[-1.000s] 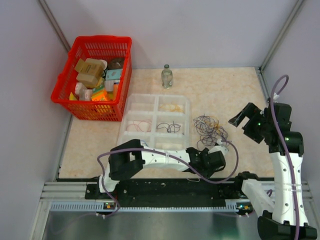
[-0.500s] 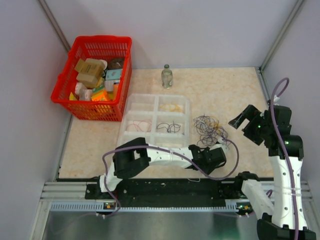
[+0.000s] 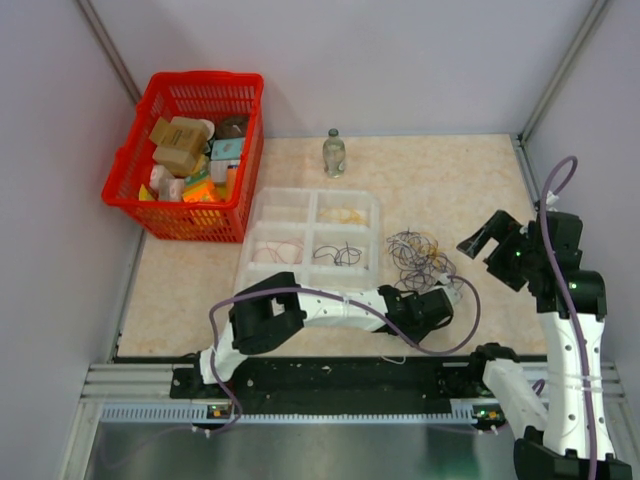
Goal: Untangle the cables
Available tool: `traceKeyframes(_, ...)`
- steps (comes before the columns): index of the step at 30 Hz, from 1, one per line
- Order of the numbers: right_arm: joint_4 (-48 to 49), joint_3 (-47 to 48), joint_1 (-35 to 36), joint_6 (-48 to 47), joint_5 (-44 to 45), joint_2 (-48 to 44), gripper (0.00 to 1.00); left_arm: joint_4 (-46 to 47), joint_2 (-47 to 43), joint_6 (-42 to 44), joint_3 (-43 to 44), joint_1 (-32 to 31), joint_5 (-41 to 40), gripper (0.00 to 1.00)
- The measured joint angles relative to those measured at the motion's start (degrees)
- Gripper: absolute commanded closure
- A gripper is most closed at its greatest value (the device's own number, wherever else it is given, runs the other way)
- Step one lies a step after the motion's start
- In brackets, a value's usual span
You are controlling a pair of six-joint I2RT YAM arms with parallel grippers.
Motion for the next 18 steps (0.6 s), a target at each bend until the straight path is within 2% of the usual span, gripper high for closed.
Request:
traceKeyframes(2, -0.04, -0.04, 0.0, 0.0, 0.0, 0.02, 0.1, 0.42, 0.09, 0.15, 0.04, 0.02, 0.92, 1.0)
traceKeyframes(12, 0.17, -0.85, 0.0, -0.15, 1.01, 0.26, 0.1, 0.55, -0.52, 1.05, -0.68, 0.0, 2.01, 1.0)
traceKeyframes(15, 0.35, -1.14, 0.0, -0.44, 2.1, 1.05, 0.1, 0.24, -3.78, 1.29, -3.78, 0.0, 2.97, 1.0)
traceKeyframes(18, 0.55, -1.14, 0.0, -0.72, 2.8, 2.45, 0.1, -0.44, -11.3, 1.86, -8.0, -0.07, 3.56, 1.0)
